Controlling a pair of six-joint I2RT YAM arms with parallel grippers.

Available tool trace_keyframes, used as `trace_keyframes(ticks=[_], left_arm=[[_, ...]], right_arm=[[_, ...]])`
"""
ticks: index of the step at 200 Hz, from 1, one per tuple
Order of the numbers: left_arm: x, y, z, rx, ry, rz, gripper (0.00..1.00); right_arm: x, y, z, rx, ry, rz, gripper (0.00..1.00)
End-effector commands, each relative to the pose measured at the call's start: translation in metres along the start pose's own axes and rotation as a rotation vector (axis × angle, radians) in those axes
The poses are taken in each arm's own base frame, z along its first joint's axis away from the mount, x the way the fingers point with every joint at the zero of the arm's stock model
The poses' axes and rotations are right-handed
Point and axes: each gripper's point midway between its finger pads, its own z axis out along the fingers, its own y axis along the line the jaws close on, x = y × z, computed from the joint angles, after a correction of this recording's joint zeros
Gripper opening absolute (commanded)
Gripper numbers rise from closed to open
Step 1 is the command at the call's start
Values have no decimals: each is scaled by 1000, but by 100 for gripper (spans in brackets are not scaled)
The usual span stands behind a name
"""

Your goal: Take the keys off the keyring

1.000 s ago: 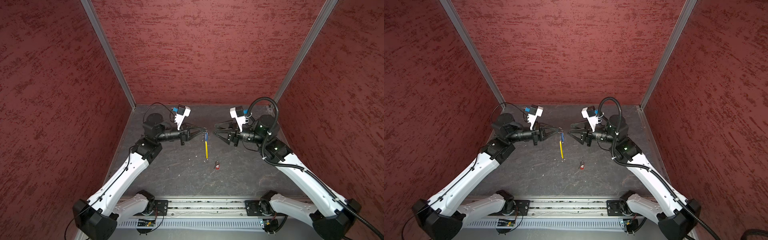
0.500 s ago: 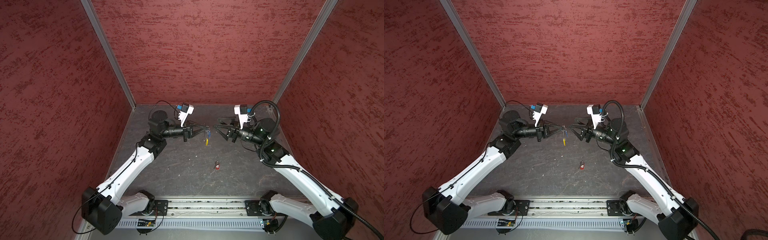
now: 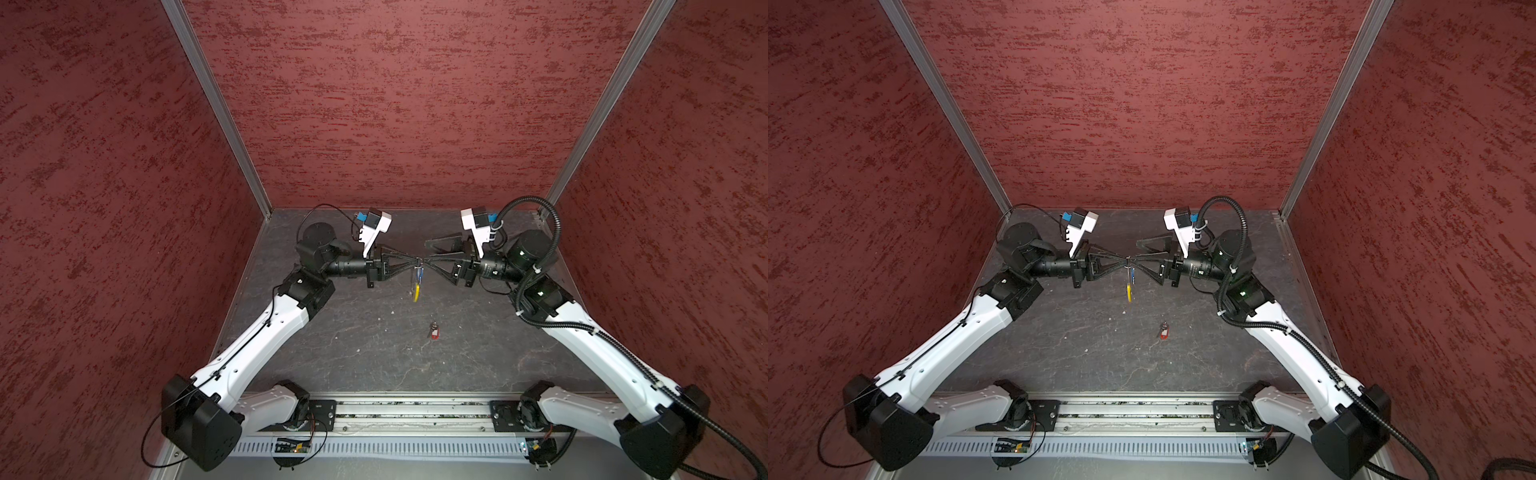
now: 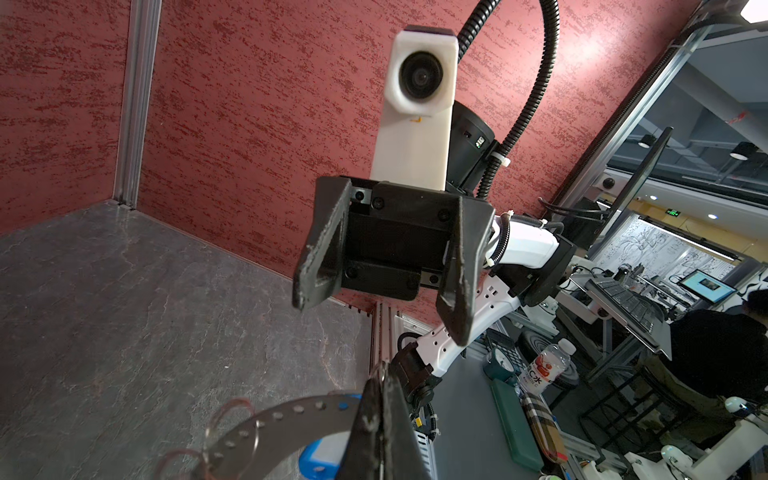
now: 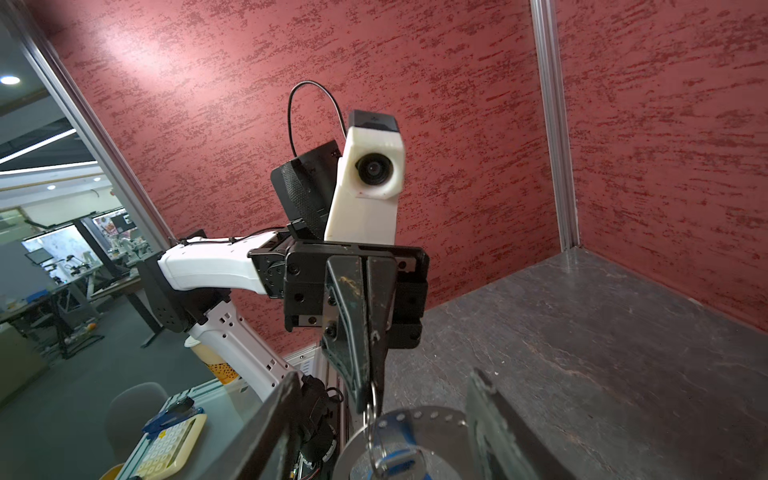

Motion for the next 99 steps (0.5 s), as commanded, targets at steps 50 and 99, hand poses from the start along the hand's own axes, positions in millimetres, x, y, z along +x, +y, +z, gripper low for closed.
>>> trace_keyframes(ticks=[50,99], left_arm=[[-16,-17,-3,27,-34,66,0],[-22,-21,-6,18,-60,79,0]], right_arm=[[4,9,1,-52,31,-4,47],[21,2,3,-16,76,3,48]])
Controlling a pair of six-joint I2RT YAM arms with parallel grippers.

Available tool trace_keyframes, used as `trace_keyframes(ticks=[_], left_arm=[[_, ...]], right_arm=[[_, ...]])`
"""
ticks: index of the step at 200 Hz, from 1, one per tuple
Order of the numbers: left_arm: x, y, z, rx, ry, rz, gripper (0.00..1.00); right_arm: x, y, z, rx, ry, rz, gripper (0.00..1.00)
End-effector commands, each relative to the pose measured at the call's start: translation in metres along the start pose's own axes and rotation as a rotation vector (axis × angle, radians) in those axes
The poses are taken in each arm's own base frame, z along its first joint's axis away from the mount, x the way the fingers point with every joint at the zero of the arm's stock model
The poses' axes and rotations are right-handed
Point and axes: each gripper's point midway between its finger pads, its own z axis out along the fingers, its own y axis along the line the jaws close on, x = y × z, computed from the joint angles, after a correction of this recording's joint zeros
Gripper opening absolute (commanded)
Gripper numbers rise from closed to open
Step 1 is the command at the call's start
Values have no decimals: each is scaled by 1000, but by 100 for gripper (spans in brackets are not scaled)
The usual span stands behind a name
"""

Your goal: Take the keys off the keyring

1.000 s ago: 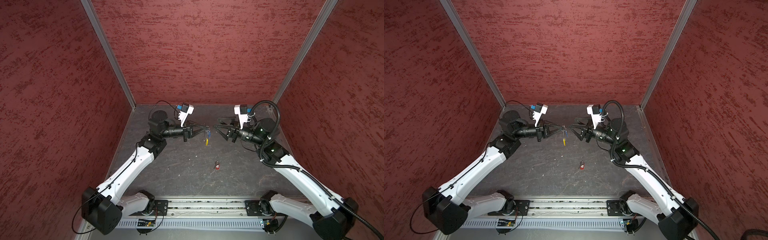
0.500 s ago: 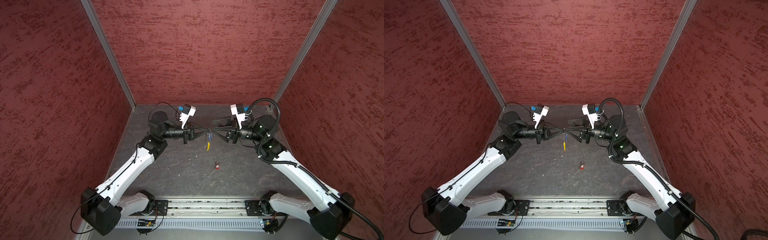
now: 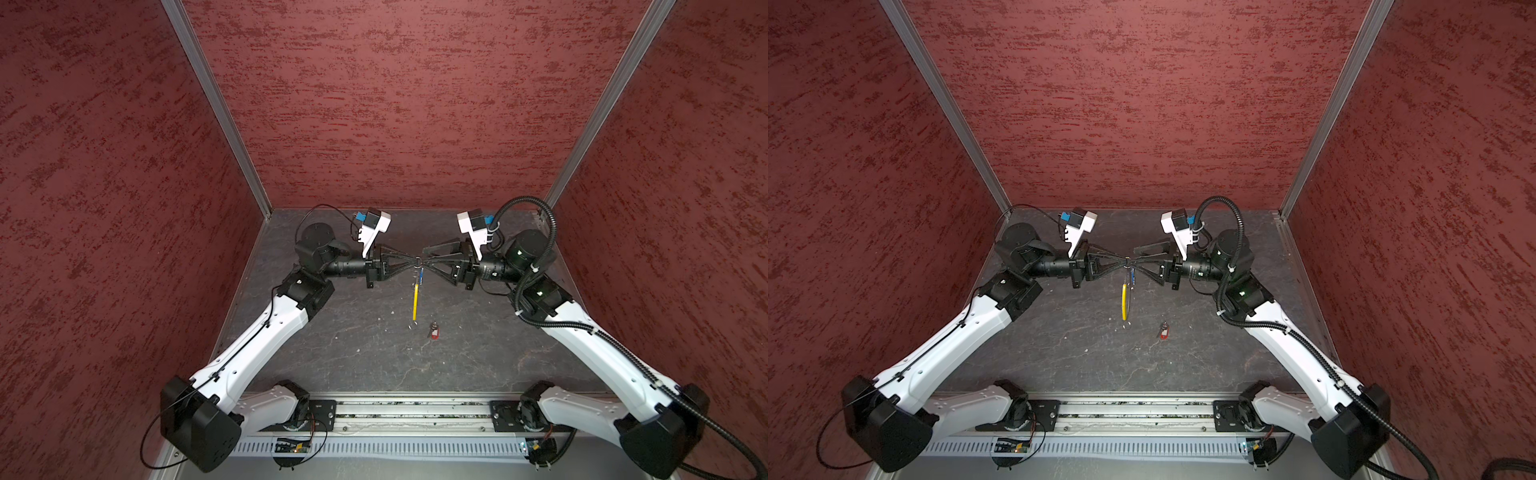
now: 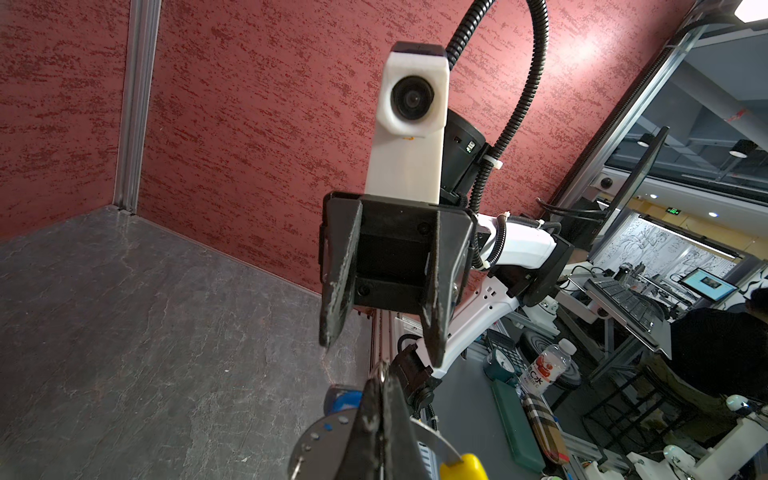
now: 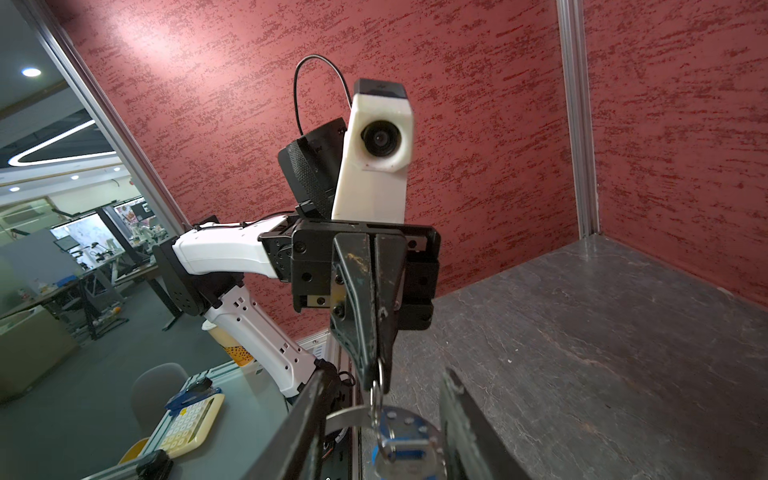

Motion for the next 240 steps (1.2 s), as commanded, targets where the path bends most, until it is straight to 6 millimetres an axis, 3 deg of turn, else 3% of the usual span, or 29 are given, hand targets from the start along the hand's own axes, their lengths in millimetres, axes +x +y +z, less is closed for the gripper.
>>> trace_keyframes(ticks=[1,43,73,173,240], left_arm=[[-20,-17,-5,15,-53,71,0],[-24,-19,-7,5,-69,84,0],[-25,-20,-6,12,-70,81,0],[-29,-19,-9,-8,-102,92,0],[-37,-20,-13,-7,-142,99,0]], right_arm=[[10,-2,1,16,36,-11,49],[29,-4,6,39,76,6,55],[28,-6,10,49,74,-4,55],[31,4,14,13,91,-8,18],[39,1,17,14,108,3,3]])
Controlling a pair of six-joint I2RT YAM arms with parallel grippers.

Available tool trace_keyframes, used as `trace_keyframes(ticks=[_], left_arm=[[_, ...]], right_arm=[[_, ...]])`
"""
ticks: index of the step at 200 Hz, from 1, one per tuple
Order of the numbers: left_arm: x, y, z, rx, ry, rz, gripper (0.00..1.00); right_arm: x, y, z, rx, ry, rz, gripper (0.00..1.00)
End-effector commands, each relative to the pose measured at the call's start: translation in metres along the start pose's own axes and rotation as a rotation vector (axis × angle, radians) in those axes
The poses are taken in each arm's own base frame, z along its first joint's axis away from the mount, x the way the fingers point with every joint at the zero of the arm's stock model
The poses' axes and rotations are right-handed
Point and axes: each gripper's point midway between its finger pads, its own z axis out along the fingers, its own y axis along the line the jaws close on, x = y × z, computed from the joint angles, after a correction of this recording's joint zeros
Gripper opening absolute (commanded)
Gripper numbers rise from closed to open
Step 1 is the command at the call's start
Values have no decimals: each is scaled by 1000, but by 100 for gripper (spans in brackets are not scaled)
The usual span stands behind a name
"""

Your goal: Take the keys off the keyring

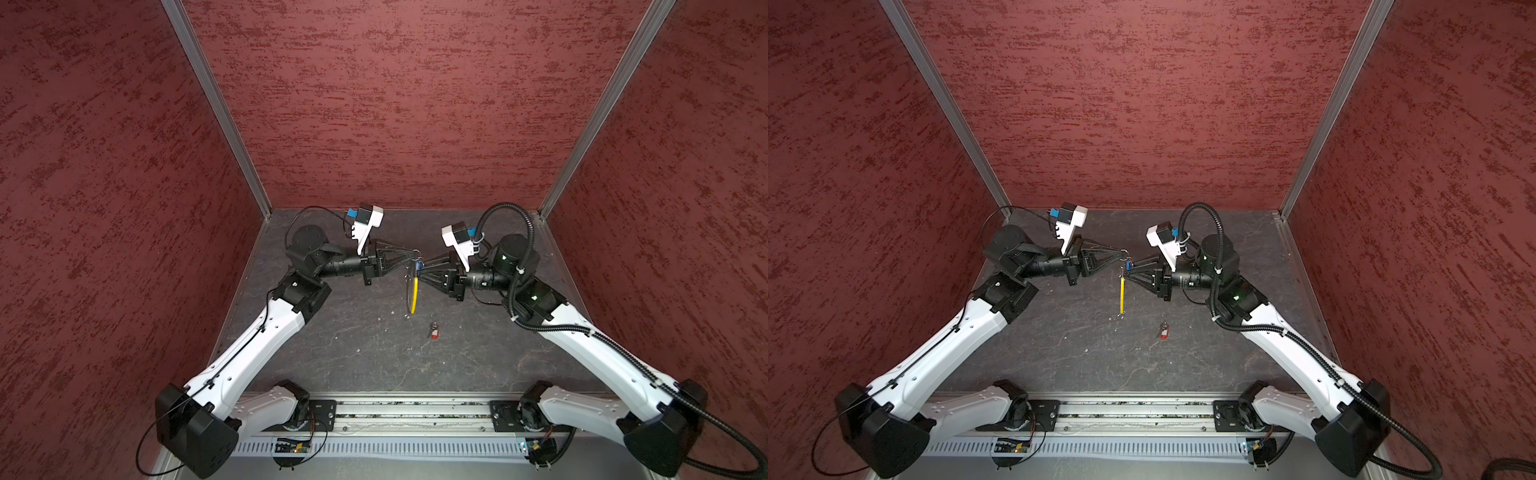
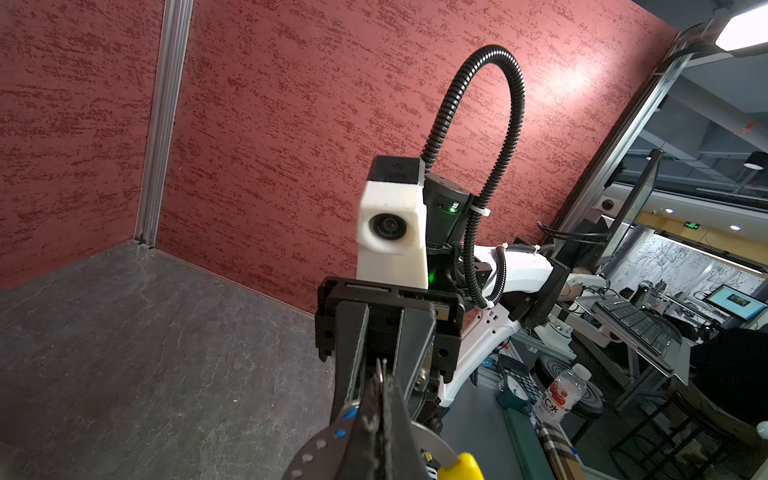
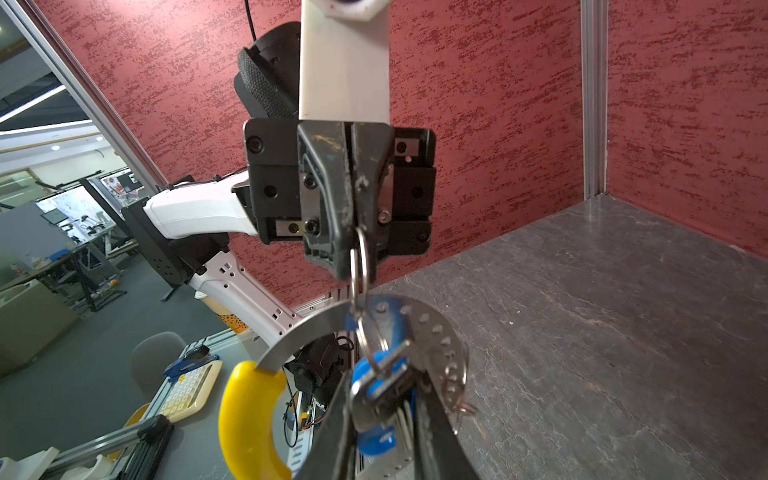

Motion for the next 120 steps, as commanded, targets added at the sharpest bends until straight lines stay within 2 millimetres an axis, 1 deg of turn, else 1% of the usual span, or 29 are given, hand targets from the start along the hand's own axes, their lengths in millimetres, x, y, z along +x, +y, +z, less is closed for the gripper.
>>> trace_keyframes(ticks=[1,34,39,42,46,68,80,88,93,96,109,113,120], left_arm=[[-16,-12,-5,18,-58,55,0],[-20,-14,-7,38,-77,53,0],[-18,-12,-7,34,-76,40,0],[-23,-15,-8,44,-91,63,0],[-23,-15,-9,45,-95,64,0],[-24,-15,-9,53,-95,63,0],[-23,-16,-10,56,-87,65,0],[-22,-16,-11,55,-76,65,0],[-22,-18,-11,58,-71,75,0],[-18,-15,-10,49,-55,54,0],[-14,-16,-11,38,-35,57,0],[-14,-17,-12,36,-32,62,0],[-13,-18,-13,36,-26,62,0]], right_arm=[[5,-2,4,-1,14,-6,3],[12,-3,8,-1,29,6,3],[14,-5,8,2,32,10,4],[13,-4,9,1,31,9,4],[15,-5,9,1,33,12,4],[16,-6,10,9,35,18,6],[14,-5,9,19,33,10,9],[10,-5,7,34,28,-1,15],[8,-4,5,46,26,-11,21],[6,-3,4,52,25,-17,25],[-2,0,-2,85,17,-46,43],[-7,2,-5,96,8,-62,48],[-13,5,-8,111,-5,-78,52]])
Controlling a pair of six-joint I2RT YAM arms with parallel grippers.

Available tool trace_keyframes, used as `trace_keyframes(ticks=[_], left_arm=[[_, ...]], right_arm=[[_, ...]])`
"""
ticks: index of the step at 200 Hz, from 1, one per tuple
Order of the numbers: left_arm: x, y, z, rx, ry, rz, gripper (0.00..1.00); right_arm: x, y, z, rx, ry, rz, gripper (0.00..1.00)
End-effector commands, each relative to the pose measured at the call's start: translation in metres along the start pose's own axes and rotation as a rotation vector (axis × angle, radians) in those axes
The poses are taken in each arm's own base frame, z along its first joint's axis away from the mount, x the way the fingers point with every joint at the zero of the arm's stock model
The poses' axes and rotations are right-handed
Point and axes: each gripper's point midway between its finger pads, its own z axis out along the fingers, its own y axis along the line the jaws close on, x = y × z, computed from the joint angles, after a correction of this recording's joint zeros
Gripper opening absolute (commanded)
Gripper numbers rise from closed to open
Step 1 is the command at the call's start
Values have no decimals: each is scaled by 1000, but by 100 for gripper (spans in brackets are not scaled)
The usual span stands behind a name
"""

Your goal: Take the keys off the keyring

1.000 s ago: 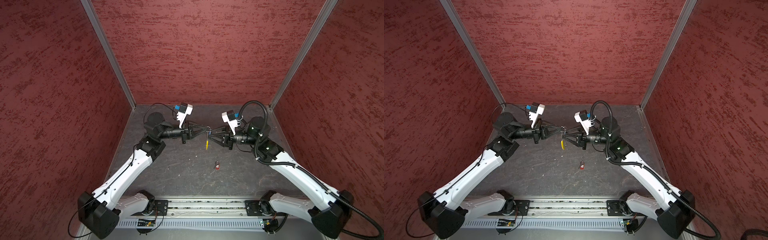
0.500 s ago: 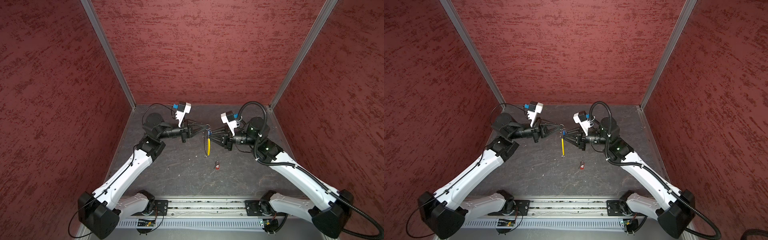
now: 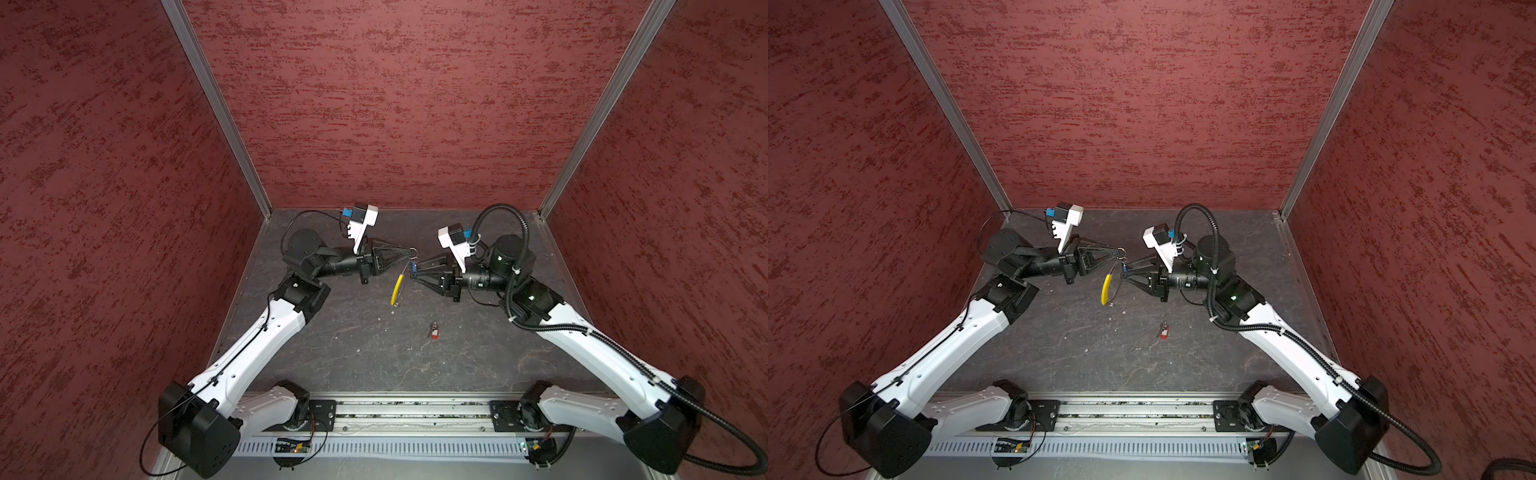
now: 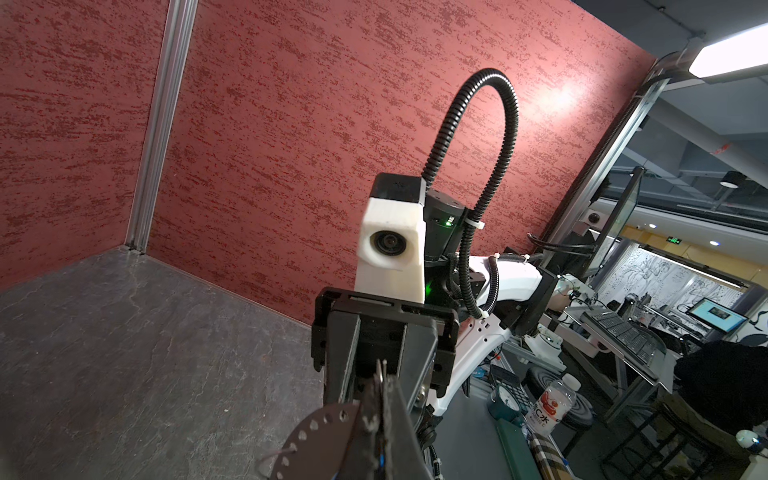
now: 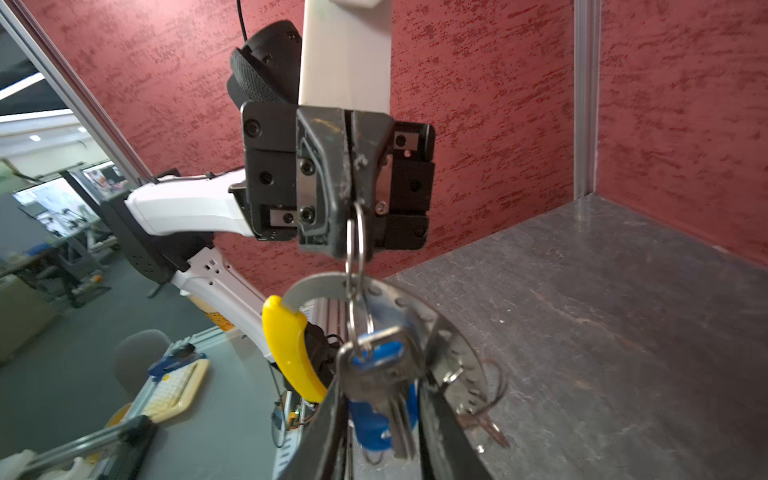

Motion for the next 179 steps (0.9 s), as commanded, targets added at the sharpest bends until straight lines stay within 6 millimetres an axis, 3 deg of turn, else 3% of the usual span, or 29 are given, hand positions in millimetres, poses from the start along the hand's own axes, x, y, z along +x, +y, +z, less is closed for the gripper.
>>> trace_keyframes(ticks=[1,26,57,97,179], left_arm=[[-11,-21,-6,21,-2,84,0],[-10,-26,-8,28,7,89,0],[-10,-25,-7,27,1,91,0],[-11,-26,-7,31,-4,100,0],[-9,-21,-8,13,-10,102,0]], right_arm=[[-22,10,-14,67,-32,-73,53],[-50,22,-25,90,-106,-126,59],[-75,28,-22,47,-177,-119,59],[-74,29,-10,-83,-175,-44,51],[-58,31,-6,-193,-141,11,37]])
